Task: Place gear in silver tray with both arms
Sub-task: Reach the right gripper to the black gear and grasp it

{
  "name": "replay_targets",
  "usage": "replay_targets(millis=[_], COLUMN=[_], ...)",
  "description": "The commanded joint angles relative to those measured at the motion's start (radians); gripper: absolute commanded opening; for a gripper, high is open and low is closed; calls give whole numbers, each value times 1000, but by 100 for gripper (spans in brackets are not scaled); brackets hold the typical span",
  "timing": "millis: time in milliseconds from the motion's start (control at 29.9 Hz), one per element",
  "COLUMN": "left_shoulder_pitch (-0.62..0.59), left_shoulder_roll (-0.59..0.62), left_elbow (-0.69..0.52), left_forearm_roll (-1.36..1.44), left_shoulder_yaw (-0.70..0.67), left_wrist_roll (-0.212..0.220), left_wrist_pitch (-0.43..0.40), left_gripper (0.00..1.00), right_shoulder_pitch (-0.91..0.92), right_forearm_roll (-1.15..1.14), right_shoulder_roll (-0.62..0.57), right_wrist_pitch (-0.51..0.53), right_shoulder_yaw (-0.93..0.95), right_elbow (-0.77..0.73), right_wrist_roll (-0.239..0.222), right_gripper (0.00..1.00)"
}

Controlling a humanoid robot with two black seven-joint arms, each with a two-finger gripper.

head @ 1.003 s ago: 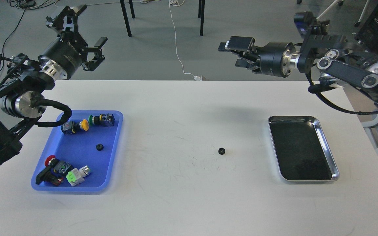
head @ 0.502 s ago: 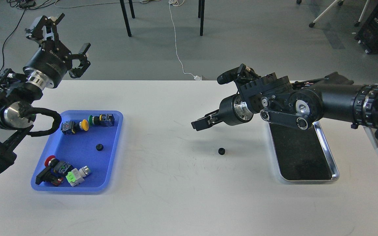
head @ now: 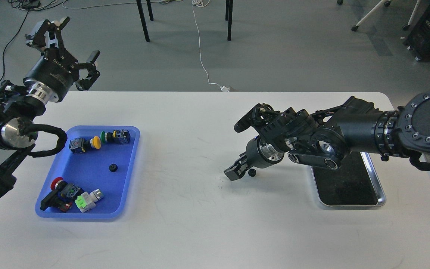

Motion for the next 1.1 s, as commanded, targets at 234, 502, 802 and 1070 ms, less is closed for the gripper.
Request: replay_targets(millis=[234, 502, 802, 1070], left_shoulder_pitch=[-1, -1, -1, -2], left_shoulder_roll=[31, 55, 60, 77], left_elbow=[-1, -5, -5, -8], left_forearm_roll=[2, 0, 0, 0], left_shoulder_yaw=[4, -2, -2, -2], left_wrist_roll=[2, 2, 2, 2], left_wrist_pitch=[-11, -8, -8, -9], left_gripper=[98, 98, 98, 98], right_shoulder_pitch=[0, -13, -5, 52], right_forearm_roll=[-43, -47, -46, -46], right_shoulder_roll=[-12, -12, -9, -74], right_wrist_pitch=[-1, -3, -3, -3], right_shoulder_yaw=[-41, -58, -58, -52], right_elbow=[7, 7, 10, 64], right_wrist_roll=[0, -2, 0, 0], right_gripper=[62, 53, 23, 17])
